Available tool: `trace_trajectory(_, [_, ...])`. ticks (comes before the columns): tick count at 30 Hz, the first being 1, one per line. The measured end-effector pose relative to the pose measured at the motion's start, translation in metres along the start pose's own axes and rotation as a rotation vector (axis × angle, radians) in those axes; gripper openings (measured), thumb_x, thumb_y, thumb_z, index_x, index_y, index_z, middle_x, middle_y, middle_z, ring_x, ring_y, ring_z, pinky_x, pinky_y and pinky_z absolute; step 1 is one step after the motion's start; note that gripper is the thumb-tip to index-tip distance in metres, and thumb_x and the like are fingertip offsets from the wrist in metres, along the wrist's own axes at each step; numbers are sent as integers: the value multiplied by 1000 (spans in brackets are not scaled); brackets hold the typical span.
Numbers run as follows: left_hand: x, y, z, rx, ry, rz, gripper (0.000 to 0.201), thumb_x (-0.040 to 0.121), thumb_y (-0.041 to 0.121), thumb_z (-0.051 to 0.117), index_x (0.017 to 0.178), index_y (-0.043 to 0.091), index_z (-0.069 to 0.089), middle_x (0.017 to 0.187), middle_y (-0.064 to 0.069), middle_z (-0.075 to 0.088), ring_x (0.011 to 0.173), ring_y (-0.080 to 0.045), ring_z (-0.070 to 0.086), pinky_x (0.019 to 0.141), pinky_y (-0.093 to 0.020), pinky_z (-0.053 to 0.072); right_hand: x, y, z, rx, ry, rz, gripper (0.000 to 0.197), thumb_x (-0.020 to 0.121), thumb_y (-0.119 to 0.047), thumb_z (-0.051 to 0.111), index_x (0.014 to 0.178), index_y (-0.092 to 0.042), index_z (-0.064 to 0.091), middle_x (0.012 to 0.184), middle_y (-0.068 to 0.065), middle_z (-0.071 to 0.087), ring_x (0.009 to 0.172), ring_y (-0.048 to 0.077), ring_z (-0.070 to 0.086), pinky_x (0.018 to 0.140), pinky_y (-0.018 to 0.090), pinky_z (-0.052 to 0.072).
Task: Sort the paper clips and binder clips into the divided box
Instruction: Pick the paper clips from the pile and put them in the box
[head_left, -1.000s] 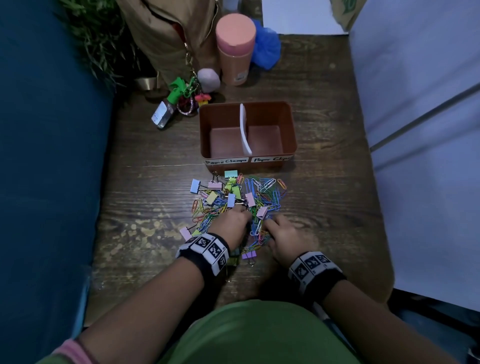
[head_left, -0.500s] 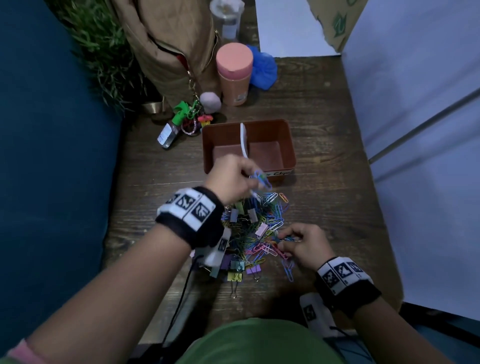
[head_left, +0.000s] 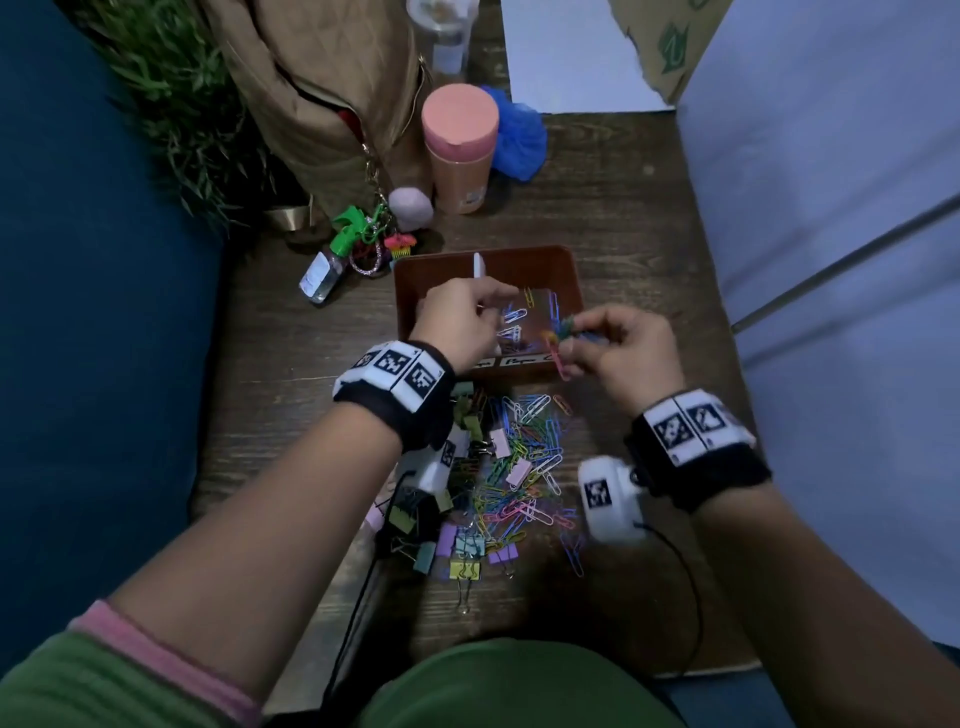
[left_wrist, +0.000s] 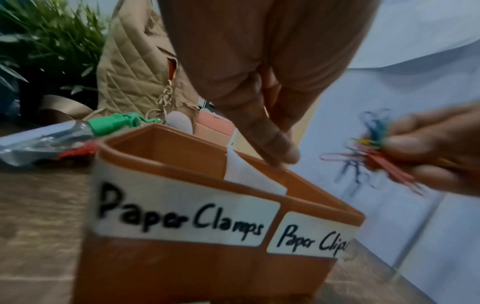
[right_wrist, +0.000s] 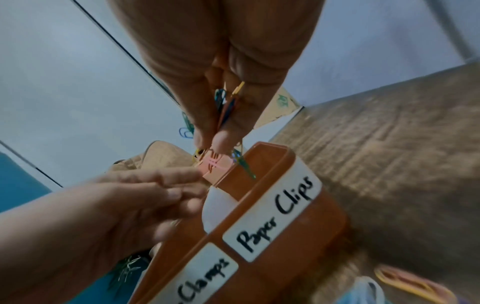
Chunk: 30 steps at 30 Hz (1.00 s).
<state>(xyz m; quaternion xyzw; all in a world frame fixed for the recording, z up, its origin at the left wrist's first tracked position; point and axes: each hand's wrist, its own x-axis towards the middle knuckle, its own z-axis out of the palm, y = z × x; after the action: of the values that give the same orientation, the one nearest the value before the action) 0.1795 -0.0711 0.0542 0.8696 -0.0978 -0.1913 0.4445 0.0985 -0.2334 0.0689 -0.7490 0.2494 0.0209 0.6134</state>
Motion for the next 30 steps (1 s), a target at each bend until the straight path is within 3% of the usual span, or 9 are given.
trace_trajectory(2, [-16, -8, -3, -60, 49, 8, 31, 87, 3, 49, 99, 23, 71, 85, 1, 71, 65, -7, 64, 67, -21, 53, 21, -6, 8, -68, 19, -49, 33, 73, 8, 71, 66, -24, 64, 73, 3, 66, 53, 7, 63, 56, 29, 58])
trace_trajectory(5, [-43, -26, -1, 38, 75, 16, 22, 86, 9, 56, 91, 24, 71, 84, 6, 69, 78, -9, 62, 74, -16, 45, 41, -10, 21, -197, 22, -108, 27, 72, -6, 74, 75, -33, 68, 84, 0, 70, 74, 17, 68, 71, 42, 59])
trace_trajectory(9, [-65, -54, 18, 269, -107, 86, 19, 83, 14, 60, 94, 25, 69, 99, 2, 70, 92, -19, 64, 82, -33, 53, 31, -2, 23, -420, 21, -202, 34, 76, -19, 72, 106, -34, 65, 94, 1, 71, 85, 17, 65, 84, 35, 55])
trace_trajectory(14, [-70, -65, 47, 616, -309, 205, 28, 87, 28, 55, 115, 27, 59, 117, -2, 58, 110, -26, 54, 83, -39, 51, -15, 38, 3, -475, 64, -233, 23, 77, -8, 70, 94, -24, 70, 83, 1, 71, 71, 14, 62, 71, 18, 47])
trace_trajectory(17, [-66, -66, 56, 755, -336, 231, 34, 86, 30, 53, 119, 27, 55, 119, -5, 57, 114, -27, 50, 93, -40, 42, -31, 75, -3, -496, -52, -83, 22, 77, -4, 69, 88, -23, 71, 82, 1, 71, 73, 17, 64, 75, 28, 53])
trace_trajectory(19, [-64, -65, 59, 796, -340, 240, 35, 84, 30, 53, 118, 26, 54, 118, -4, 58, 114, -27, 49, 94, -41, 39, -35, 94, -3, -593, -132, -81, 29, 75, -3, 69, 96, -22, 69, 96, 1, 68, 88, 19, 64, 87, 34, 52])
trace_trajectory(22, [-65, -63, 58, 742, -306, 239, 37, 77, 36, 58, 112, 26, 54, 114, -3, 58, 110, -26, 51, 94, -40, 38, -34, 104, 5, -789, -250, -197, 56, 71, 3, 65, 120, -25, 58, 129, 4, 53, 119, 26, 48, 103, 34, 39])
trace_trajectory(26, [-69, -67, 49, 483, -236, 217, 26, 78, 22, 59, 104, 21, 58, 107, -4, 63, 102, -27, 55, 90, -37, 44, -25, 98, 23, -1053, -479, -281, 91, 65, 9, 60, 137, -37, 32, 154, 4, 21, 134, 32, 24, 100, 46, 42])
trace_trajectory(30, [-77, -74, 33, 171, -111, 126, 20, 83, 15, 64, 102, 21, 67, 102, -1, 66, 93, -17, 61, 85, -25, 46, -14, 96, 33, -1200, -566, -327, 77, 73, 1, 62, 136, -35, 36, 147, 6, 33, 128, 32, 32, 98, 48, 44])
